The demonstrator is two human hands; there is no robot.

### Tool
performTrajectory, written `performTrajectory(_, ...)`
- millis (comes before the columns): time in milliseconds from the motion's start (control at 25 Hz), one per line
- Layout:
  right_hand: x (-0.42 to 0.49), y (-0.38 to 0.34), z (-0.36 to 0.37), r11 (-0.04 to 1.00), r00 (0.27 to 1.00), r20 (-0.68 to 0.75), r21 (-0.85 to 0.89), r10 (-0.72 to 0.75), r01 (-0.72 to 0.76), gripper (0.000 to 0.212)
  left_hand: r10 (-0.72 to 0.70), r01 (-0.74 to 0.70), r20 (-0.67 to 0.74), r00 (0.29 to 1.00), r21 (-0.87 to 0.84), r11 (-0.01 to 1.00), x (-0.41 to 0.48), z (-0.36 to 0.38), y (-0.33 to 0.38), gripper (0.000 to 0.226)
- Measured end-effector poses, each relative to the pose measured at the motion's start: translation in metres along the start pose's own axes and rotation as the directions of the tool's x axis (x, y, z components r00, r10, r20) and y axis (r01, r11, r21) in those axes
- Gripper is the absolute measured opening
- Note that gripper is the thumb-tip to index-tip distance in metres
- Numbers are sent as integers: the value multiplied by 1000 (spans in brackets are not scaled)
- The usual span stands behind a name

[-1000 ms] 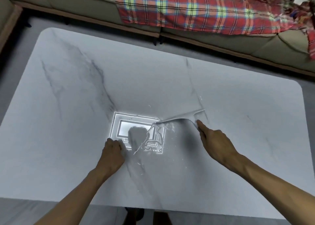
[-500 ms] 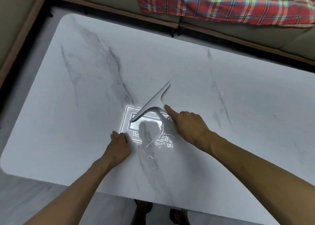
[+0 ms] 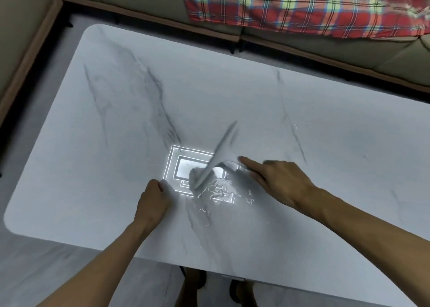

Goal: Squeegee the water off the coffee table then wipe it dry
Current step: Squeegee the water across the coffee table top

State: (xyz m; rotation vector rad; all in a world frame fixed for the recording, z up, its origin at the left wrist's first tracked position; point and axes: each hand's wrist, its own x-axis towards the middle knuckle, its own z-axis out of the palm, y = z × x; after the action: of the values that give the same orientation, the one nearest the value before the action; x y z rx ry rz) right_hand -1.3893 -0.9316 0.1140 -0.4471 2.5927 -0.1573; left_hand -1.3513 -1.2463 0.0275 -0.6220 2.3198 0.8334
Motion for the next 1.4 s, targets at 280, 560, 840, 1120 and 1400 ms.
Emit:
performTrajectory(280, 99, -116, 21, 909, 935, 37, -225, -353, 352, 44, -79, 78, -32, 996, -48, 996, -2, -26, -41, 10)
performTrajectory(560, 30, -18, 34, 999, 1000, 7, -39, 22, -21, 46, -12, 6, 86, 996, 70, 998, -5, -2, -36, 19)
performTrajectory(840, -76, 50, 27, 966, 966, 9, 9, 258, -258, 42, 20, -29, 131, 991, 64, 998, -25, 21, -21, 10)
performTrajectory(1120, -40, -28, 9, 998, 999, -27, 49, 44, -42, 41, -80, 54, -171, 982, -148, 987, -68, 5, -65, 14)
performTrajectory(1400, 5, -171, 35, 848, 856, 121, -121, -503, 515, 48, -298, 166, -421, 857, -321, 932, -98, -32, -140, 13)
